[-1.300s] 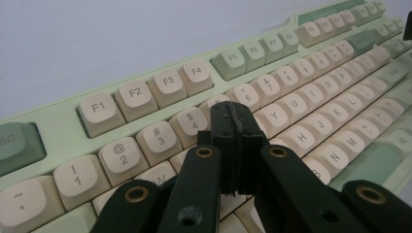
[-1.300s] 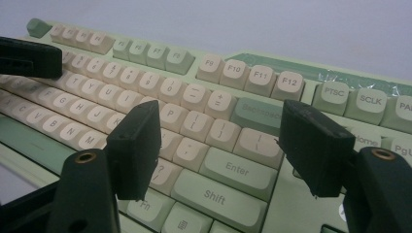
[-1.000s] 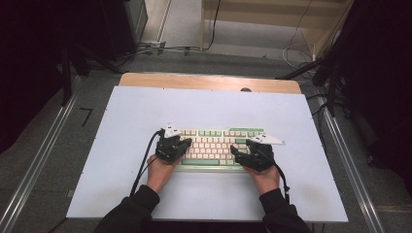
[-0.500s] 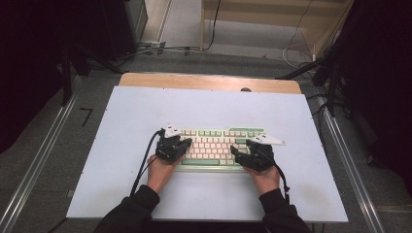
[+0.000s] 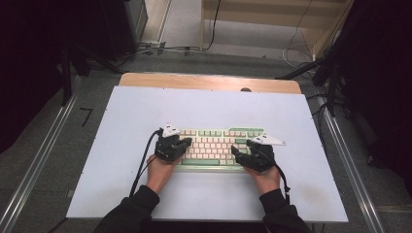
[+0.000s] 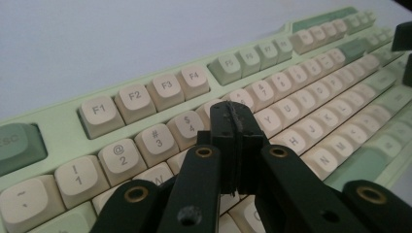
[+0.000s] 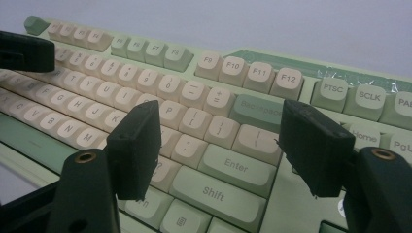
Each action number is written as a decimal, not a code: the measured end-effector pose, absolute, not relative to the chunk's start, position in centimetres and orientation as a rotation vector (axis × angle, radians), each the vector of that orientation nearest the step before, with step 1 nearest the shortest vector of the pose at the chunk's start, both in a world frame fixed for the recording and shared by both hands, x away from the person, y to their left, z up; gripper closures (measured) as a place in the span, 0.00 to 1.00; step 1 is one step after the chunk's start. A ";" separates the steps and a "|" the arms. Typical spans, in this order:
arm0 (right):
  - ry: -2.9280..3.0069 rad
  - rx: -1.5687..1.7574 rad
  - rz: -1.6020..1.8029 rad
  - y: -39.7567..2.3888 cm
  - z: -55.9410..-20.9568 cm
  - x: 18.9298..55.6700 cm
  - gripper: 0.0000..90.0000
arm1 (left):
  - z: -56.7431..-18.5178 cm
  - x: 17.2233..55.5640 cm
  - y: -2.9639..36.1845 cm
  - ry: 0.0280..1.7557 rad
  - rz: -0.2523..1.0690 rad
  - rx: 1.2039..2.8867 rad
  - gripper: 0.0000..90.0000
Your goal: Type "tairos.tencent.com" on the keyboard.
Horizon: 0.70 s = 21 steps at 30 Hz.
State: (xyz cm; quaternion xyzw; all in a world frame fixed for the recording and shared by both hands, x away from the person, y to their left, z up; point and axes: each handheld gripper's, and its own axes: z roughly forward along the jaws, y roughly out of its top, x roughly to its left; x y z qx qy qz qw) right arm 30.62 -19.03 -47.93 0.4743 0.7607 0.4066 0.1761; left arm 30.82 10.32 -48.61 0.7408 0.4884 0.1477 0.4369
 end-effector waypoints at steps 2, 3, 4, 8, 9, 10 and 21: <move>2.154 1.342 1.150 -19.0 -47.9 30.6 0.34 | -48.4 30.7 10.5 1.209 0.367 1.825 0.91; 2.154 1.343 1.151 -19.0 -47.9 30.6 0.35 | -48.3 30.6 10.5 1.208 0.371 1.817 0.86; 2.154 1.341 1.152 -19.0 -47.9 30.6 0.37 | -48.2 30.6 10.6 1.205 0.367 1.812 0.83; 2.136 1.340 1.166 -19.1 -47.8 30.5 0.52 | -47.8 30.2 10.6 1.202 0.395 1.792 0.67; 2.136 1.338 1.172 -19.2 -47.8 30.5 0.57 | -47.7 30.2 10.6 1.204 0.401 1.787 0.64; 2.137 1.335 1.180 -19.2 -47.8 30.5 0.60 | -47.6 30.0 10.7 1.205 0.409 1.785 0.61; 2.164 1.324 1.198 -18.4 -48.0 30.8 0.86 | -47.4 29.2 12.0 1.244 0.454 1.766 0.49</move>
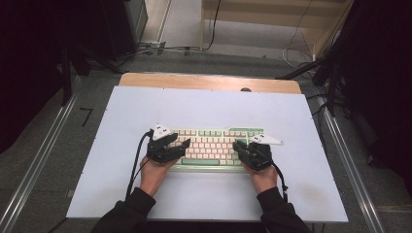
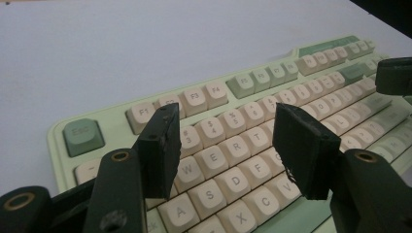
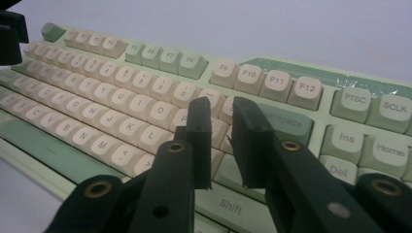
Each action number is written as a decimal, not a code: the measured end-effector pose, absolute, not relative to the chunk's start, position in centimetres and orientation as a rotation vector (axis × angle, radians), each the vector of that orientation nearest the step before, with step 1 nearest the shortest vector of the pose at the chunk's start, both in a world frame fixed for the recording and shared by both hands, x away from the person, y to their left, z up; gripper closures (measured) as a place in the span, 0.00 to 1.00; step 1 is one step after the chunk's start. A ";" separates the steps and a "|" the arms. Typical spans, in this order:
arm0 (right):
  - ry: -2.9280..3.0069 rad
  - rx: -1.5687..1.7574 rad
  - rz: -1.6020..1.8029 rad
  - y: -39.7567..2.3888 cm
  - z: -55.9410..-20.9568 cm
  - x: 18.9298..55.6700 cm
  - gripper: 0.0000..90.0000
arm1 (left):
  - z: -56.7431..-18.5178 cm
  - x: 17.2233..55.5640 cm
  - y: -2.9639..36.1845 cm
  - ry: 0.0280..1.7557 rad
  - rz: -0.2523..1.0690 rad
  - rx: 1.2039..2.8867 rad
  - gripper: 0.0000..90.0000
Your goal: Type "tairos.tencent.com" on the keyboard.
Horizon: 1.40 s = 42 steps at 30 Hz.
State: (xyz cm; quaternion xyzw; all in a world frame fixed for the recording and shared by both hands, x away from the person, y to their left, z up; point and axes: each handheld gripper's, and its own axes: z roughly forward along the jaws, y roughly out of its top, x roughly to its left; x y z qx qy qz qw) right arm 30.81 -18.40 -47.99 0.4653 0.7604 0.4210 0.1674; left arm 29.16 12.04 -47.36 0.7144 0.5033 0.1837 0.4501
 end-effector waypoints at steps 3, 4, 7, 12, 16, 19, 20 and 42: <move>2.171 1.312 1.197 -18.0 -48.0 30.9 0.92 | -47.4 29.0 12.5 1.255 0.455 1.760 0.49; 2.173 1.307 1.197 -17.8 -48.0 31.0 0.94 | -47.4 28.9 12.6 1.259 0.454 1.757 0.49; 2.176 1.306 1.190 -17.4 -48.0 31.2 0.96 | -47.4 28.7 12.9 1.266 0.464 1.753 0.49; 2.194 1.307 1.183 -16.5 -48.1 31.6 0.97 | -47.5 28.3 13.5 1.283 0.474 1.746 0.47; 2.219 1.281 1.177 -15.5 -48.2 31.8 0.97 | -47.5 28.0 13.8 1.295 0.480 1.743 0.47; 2.238 1.266 1.177 -14.8 -48.3 32.0 0.97 | -47.5 27.8 14.1 1.298 0.484 1.746 0.47; 2.242 1.257 1.179 -14.5 -48.4 32.0 0.97 | -47.5 27.8 14.2 1.301 0.486 1.741 0.47; 2.277 1.221 1.148 -13.2 -48.8 32.6 0.97 | -47.6 27.1 15.1 1.323 0.503 1.727 0.47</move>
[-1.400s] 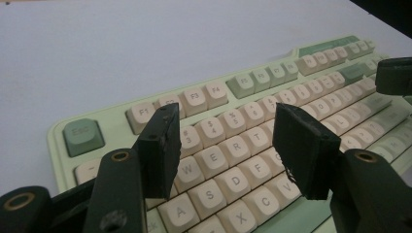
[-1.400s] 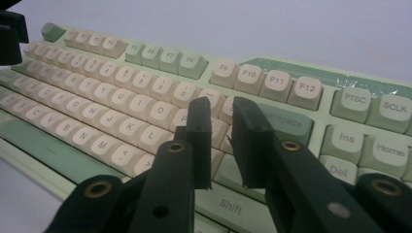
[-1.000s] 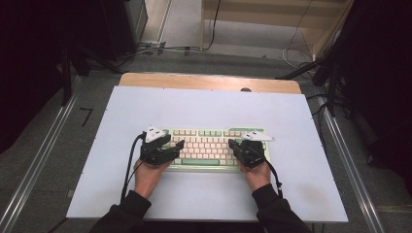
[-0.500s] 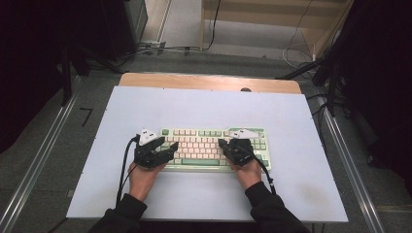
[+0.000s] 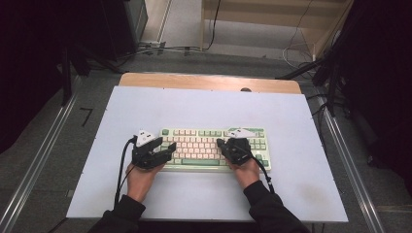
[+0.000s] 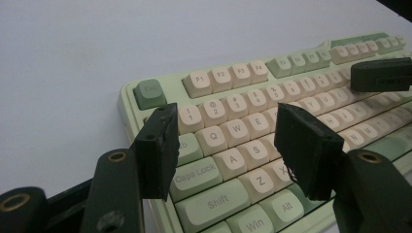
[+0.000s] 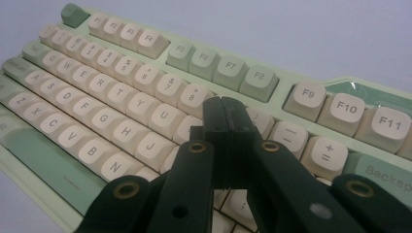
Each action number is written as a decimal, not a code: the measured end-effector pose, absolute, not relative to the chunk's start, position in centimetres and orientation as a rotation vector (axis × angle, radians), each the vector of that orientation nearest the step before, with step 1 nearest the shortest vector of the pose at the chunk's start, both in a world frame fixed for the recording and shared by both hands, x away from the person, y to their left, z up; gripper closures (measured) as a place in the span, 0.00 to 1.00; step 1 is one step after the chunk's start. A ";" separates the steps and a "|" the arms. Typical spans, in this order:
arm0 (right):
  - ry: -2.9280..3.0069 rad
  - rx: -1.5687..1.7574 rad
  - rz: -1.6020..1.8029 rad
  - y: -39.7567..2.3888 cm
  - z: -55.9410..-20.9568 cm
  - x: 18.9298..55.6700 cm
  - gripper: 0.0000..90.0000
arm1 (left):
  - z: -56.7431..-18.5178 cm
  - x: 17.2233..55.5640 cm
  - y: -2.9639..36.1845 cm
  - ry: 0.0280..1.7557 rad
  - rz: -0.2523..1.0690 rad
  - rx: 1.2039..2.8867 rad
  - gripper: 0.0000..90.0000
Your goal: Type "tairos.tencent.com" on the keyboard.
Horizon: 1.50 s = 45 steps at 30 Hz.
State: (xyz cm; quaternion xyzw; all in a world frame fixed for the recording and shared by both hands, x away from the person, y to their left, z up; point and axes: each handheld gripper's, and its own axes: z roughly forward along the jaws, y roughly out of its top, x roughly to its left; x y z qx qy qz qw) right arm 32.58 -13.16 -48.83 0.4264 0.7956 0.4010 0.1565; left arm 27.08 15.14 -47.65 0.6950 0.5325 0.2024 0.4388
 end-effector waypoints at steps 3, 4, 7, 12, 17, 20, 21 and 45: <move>2.280 1.228 1.140 -13.1 -48.9 32.6 0.97 | -47.6 27.1 15.2 1.325 0.503 1.723 0.47; 2.282 1.226 1.140 -13.1 -48.9 32.6 0.97 | -47.6 27.1 15.2 1.325 0.503 1.723 0.47; 2.282 1.223 1.137 -13.1 -48.9 32.6 0.97 | -47.6 27.1 15.2 1.324 0.503 1.724 0.47; 2.283 1.223 1.134 -13.1 -48.9 32.6 0.97 | -47.6 27.1 15.1 1.321 0.502 1.729 0.47; 2.296 1.229 1.123 -13.1 -49.0 32.7 0.97 | -47.6 27.1 15.1 1.320 0.502 1.726 0.47; 2.307 1.245 1.122 -13.2 -49.0 32.8 0.97 | -47.6 27.1 15.1 1.317 0.500 1.730 0.47; 2.300 1.245 1.135 -13.3 -48.8 32.7 0.97 | -47.6 27.1 15.1 1.315 0.500 1.732 0.47; 2.188 1.280 1.203 -17.0 -47.1 31.5 0.31 | -48.3 28.1 13.7 1.245 0.390 1.825 1.00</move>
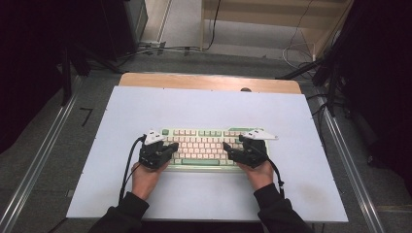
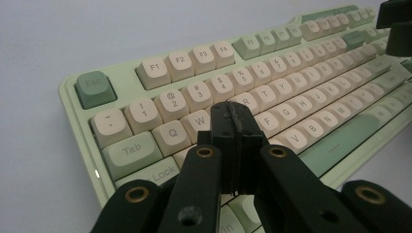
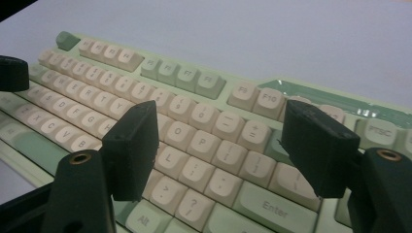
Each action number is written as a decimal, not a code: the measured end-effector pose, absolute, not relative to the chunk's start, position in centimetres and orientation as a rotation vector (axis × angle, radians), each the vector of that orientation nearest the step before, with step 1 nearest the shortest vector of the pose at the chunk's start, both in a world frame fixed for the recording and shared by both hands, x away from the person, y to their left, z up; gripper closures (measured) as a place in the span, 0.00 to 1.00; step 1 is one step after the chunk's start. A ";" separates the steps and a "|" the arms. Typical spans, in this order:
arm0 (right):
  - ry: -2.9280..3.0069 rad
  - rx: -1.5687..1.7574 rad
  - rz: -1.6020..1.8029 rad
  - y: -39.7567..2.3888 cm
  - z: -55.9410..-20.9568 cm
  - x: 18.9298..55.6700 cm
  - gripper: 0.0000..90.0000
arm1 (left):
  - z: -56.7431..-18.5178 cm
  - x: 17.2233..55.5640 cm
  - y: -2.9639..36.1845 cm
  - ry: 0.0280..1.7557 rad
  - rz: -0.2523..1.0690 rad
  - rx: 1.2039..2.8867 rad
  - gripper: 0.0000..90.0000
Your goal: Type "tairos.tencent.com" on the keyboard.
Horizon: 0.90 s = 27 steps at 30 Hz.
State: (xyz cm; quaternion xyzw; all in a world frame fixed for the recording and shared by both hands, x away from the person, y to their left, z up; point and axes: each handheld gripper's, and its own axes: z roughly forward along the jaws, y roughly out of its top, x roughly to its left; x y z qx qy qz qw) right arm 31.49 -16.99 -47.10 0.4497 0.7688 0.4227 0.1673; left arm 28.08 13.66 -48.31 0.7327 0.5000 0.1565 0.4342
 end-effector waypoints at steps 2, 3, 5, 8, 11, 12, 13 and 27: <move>2.174 1.284 1.205 -17.4 -47.1 31.4 0.31 | -48.4 28.2 13.6 1.246 0.390 1.833 1.00; 2.166 1.291 1.204 -17.6 -47.0 31.3 0.31 | -48.5 28.3 13.5 1.250 0.392 1.837 1.00; 2.161 1.301 1.201 -18.0 -47.1 31.3 0.31 | -48.7 28.5 13.4 1.258 0.383 1.834 1.00; 2.150 1.317 1.192 -18.5 -47.2 31.3 0.31 | -48.7 28.6 13.1 1.251 0.381 1.845 1.00; 2.136 1.326 1.193 -18.9 -47.1 31.1 0.31 | -48.7 28.7 12.8 1.244 0.384 1.858 1.00; 2.133 1.328 1.193 -19.0 -47.1 31.1 0.31 | -48.8 28.8 12.7 1.246 0.387 1.863 1.00; 2.130 1.332 1.192 -19.1 -47.1 31.1 0.31 | -48.8 28.8 12.7 1.248 0.384 1.864 1.00; 2.123 1.331 1.184 -19.4 -47.1 30.9 0.31 | -48.9 28.7 12.3 1.259 0.401 1.888 1.00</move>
